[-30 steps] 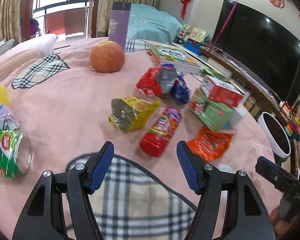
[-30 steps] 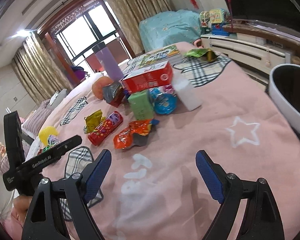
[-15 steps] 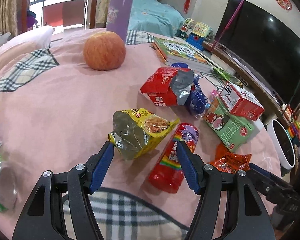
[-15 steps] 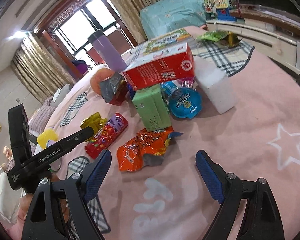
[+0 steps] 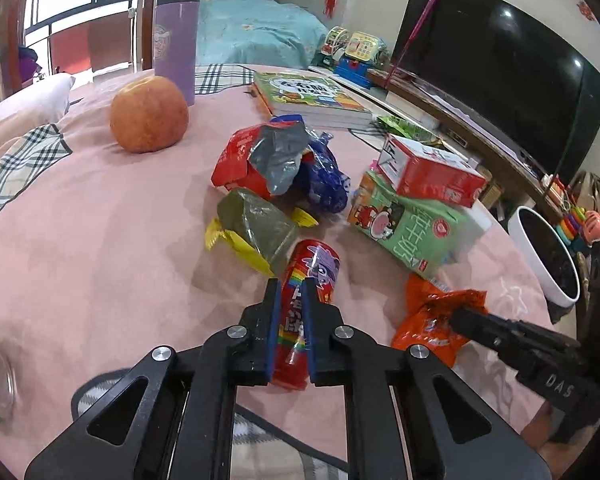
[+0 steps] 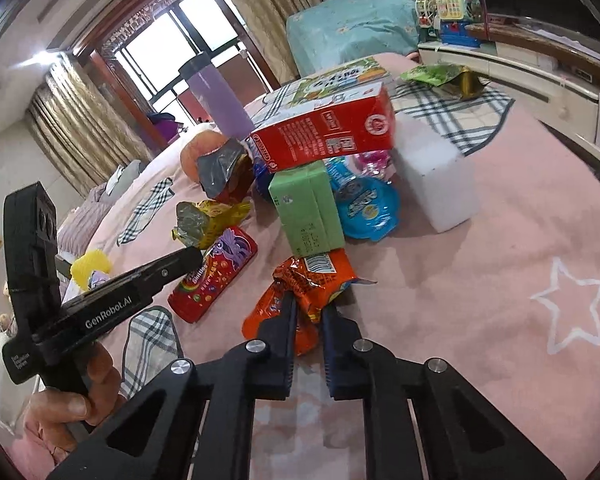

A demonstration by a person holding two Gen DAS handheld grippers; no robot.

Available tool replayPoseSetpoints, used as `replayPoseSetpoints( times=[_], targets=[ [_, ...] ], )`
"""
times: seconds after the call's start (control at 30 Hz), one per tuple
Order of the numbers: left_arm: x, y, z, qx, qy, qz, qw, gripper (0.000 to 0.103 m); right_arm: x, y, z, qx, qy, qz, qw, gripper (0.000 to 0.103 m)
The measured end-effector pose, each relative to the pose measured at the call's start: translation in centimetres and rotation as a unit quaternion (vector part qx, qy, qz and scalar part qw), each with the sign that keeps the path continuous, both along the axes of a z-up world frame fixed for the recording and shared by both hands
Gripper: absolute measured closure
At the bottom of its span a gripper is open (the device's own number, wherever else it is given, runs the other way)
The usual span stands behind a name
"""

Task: Collect trash
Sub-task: 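Grasp the orange snack wrapper with right gripper while left grasps the yellow-green chip wrapper, then carry both wrappers over the bin and open both grippers to drop them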

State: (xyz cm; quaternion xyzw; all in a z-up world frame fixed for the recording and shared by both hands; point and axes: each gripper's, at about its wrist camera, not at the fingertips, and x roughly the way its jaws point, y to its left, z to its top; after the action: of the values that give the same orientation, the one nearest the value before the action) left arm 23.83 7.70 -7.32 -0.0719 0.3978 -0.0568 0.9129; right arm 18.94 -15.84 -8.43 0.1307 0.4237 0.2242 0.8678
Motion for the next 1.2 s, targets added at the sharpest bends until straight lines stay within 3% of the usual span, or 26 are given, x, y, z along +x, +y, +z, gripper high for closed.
replayPoseSetpoints(
  times=[0.13,0.27,0.3,0.47,0.57,0.63,0.67,0.7,0.77,0.93,1.2],
  targets=[
    [-0.7,0.5,0.2,0.0,0.004,0.011,0.9999,0.09,-0.6,-1.4,0.3,0.006,-0.003,-0.01,1.0,0.092],
    [-1.2,2.1,0.5,-0.021,-0.001,0.044,0.9988,0.059,-1.3,-2.0,0.5,0.009,-0.007,-0.013,1.0,0.092],
    [-1.0,2.6,0.5,-0.031,-0.001,0.052,0.9981,0.057,-1.2,-2.0,0.6,0.01,-0.007,-0.012,1.0,0.092],
    [0.9,4.2,0.2,-0.088,0.016,0.072,0.9934,0.057,-1.4,-1.6,0.8,0.003,-0.013,-0.008,1.0,0.092],
    [2.1,3.9,-0.1,-0.075,0.019,0.085,0.9934,0.057,-1.3,-1.5,0.9,0.002,-0.015,-0.005,1.0,0.092],
    [2.8,3.7,-0.6,-0.069,0.022,0.089,0.9934,0.058,-1.3,-1.5,0.9,0.002,-0.014,-0.005,1.0,0.092],
    [3.0,3.7,-0.8,-0.066,0.023,0.091,0.9934,0.067,-1.3,-1.6,0.8,0.002,-0.014,-0.005,1.0,0.092],
    [3.2,3.6,-1.0,-0.064,0.027,0.089,0.9935,0.086,-1.4,-1.7,0.9,0.001,-0.014,-0.005,1.0,0.092],
    [3.3,3.5,-1.3,-0.066,0.033,0.086,0.9936,0.096,-1.5,-2.0,1.0,0.001,-0.015,-0.008,1.0,0.092],
    [1.6,2.3,-1.0,-0.06,0.023,0.069,0.9955,0.098,-2.0,-3.2,1.1,0.006,-0.017,-0.018,1.0,0.092],
    [-1.8,-0.9,2.0,-0.065,-0.013,0.038,0.9971,0.098,-3.2,-6.6,1.8,0.014,-0.029,-0.046,0.998,0.093]
  ],
)
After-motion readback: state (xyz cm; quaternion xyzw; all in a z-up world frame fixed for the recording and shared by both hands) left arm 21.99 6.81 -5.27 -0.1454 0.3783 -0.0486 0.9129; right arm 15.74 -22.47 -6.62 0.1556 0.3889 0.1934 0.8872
